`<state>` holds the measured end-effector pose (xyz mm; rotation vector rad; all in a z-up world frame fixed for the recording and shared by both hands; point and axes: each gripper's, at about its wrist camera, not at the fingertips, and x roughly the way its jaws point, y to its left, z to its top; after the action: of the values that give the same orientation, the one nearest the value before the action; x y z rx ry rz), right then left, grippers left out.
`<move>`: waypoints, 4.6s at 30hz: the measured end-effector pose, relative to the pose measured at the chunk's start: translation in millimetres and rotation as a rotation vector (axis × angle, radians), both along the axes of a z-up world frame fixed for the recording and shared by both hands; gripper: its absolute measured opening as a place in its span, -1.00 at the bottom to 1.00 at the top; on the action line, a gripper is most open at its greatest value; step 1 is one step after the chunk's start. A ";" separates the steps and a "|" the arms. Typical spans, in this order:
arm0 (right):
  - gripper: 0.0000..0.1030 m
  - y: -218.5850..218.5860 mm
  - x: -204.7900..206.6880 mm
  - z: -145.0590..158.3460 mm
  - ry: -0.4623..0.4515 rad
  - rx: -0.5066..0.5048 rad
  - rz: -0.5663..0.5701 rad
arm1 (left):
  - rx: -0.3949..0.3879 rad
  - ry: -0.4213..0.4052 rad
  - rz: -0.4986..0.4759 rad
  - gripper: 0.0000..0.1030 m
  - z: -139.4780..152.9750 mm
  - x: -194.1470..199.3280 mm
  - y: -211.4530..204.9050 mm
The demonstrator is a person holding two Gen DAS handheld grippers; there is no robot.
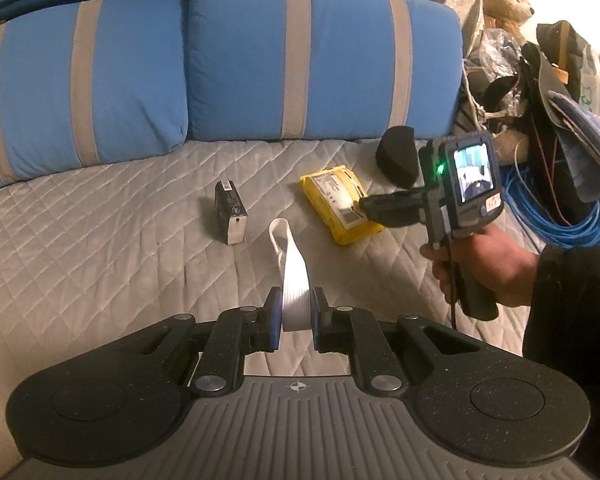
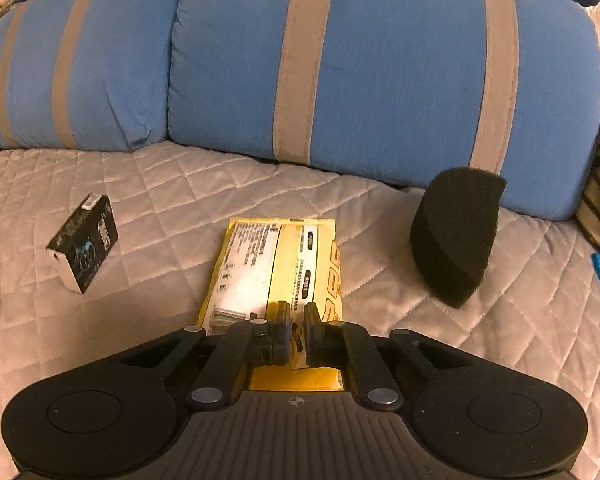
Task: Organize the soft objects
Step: 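Hold the strap in the left gripper while the right gripper closes on the yellow wipes pack, then carry the yellow wipes pack to the cardboard box with the right gripper, then open the right gripper to drop the yellow wipes pack into the box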
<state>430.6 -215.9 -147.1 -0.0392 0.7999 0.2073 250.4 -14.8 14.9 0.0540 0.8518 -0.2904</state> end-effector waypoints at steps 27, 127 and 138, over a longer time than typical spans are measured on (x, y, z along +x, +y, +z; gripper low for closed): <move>0.64 22.7 44.0 -41.1 0.049 -0.028 0.001 | -0.024 0.024 0.000 -0.72 0.0 8.5 1.6; 0.17 0.3 -390.2 141.0 0.192 0.077 0.181 | -0.082 0.115 0.164 -0.05 -13.0 -210.0 7.2; 0.29 34.4 -394.8 137.2 0.233 0.105 0.298 | -0.082 0.096 0.240 -0.05 -9.8 -213.8 28.2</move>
<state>35.8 -181.6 -9.9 -0.0357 1.0133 0.5427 36.6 13.4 5.2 -0.1386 0.9313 -0.1028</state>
